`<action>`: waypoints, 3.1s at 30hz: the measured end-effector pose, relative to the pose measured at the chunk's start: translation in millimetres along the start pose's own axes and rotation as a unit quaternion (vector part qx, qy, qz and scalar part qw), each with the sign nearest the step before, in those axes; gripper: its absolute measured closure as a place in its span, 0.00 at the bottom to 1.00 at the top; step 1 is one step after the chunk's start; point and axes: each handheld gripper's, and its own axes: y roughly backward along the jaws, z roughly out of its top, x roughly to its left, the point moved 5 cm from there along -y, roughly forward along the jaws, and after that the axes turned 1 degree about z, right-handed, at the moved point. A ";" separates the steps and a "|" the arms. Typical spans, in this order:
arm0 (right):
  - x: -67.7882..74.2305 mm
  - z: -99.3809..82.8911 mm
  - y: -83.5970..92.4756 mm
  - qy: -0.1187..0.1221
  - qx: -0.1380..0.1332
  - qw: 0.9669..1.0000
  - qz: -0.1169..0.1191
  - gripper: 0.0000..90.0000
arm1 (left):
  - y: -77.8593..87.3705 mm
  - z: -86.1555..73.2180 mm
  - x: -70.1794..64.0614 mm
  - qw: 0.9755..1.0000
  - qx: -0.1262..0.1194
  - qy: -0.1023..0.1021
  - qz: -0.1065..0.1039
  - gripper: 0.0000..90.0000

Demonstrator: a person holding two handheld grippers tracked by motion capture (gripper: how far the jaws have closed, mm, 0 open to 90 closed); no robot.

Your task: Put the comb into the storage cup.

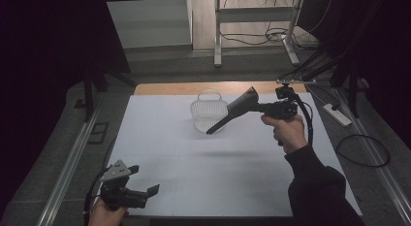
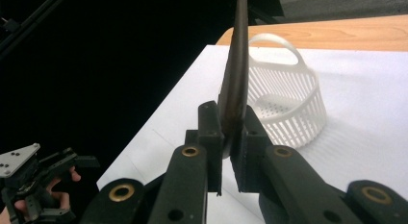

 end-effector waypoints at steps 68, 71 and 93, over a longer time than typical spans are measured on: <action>-27.5 35.0 -68.5 -0.002 -0.009 0.996 -0.088 0.93 | 1.5 -2.9 6.0 1.000 0.015 0.003 0.014 0.01; -28.8 32.8 -73.2 -0.003 -0.006 0.996 -0.088 0.93 | 1.4 -2.9 6.0 1.000 0.016 0.003 0.013 0.01; -43.0 14.8 -99.1 -0.019 0.010 0.996 -0.092 0.93 | 1.6 -3.1 6.9 1.000 0.017 0.005 0.011 0.01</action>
